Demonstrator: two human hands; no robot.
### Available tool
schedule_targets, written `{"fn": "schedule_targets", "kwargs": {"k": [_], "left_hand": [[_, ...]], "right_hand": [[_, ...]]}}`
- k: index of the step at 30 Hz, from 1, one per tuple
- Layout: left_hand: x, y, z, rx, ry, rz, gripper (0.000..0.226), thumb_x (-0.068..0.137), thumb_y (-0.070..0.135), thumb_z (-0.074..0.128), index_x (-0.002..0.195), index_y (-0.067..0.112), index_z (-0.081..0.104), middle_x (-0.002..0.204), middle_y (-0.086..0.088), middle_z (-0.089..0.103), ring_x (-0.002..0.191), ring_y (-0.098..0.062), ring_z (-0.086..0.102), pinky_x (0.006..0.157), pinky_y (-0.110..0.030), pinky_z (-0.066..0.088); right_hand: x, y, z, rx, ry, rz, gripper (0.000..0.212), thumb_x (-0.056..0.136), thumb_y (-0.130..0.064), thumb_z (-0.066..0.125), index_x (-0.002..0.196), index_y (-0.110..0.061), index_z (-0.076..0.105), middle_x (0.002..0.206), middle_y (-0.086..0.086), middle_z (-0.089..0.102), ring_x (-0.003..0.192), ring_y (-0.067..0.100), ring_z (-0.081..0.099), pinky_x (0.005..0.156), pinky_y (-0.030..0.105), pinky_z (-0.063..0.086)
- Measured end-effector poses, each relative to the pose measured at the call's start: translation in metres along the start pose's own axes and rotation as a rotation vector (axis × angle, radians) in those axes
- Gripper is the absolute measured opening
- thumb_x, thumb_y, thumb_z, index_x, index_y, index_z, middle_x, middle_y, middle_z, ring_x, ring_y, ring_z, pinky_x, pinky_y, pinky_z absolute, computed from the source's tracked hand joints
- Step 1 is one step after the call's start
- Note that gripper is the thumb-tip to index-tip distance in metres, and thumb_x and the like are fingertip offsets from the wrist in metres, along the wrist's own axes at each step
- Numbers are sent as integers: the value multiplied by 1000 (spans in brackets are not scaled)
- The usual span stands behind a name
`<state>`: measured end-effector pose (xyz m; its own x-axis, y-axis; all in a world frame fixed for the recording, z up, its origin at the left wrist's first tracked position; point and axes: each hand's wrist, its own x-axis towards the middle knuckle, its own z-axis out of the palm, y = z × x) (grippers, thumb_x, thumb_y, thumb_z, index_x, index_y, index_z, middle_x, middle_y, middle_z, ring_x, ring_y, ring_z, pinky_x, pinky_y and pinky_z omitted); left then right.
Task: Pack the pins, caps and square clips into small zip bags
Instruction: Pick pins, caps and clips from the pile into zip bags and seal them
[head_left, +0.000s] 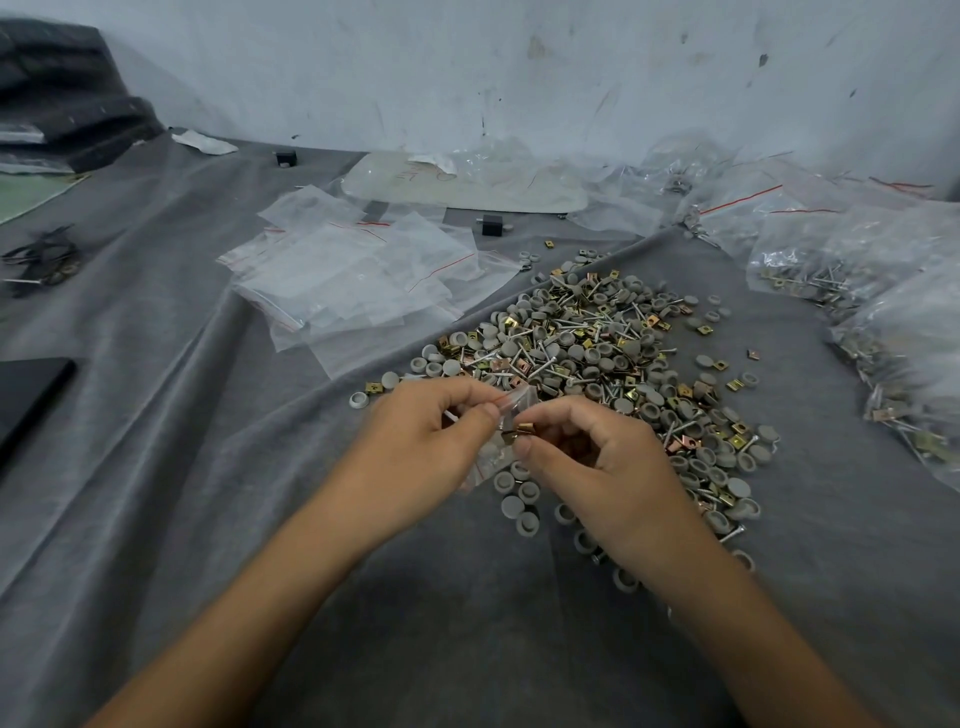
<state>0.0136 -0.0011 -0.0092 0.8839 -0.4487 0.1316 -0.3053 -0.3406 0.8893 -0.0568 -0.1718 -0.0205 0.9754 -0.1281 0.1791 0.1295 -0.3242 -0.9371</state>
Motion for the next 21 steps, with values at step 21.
{"fn": "schedule_targets", "kwargs": {"k": [21], "left_hand": [[2,2,-17,-51,131,-56,26,99,18,61,89,35,79,66,11,69,48,-6,59,48,-23,49]], "right_hand": [[16,14,-68,-384,213,-67,15,97,-27,65,105,-35,74,87,-22,70,83,-1,65,63,11,47]]}}
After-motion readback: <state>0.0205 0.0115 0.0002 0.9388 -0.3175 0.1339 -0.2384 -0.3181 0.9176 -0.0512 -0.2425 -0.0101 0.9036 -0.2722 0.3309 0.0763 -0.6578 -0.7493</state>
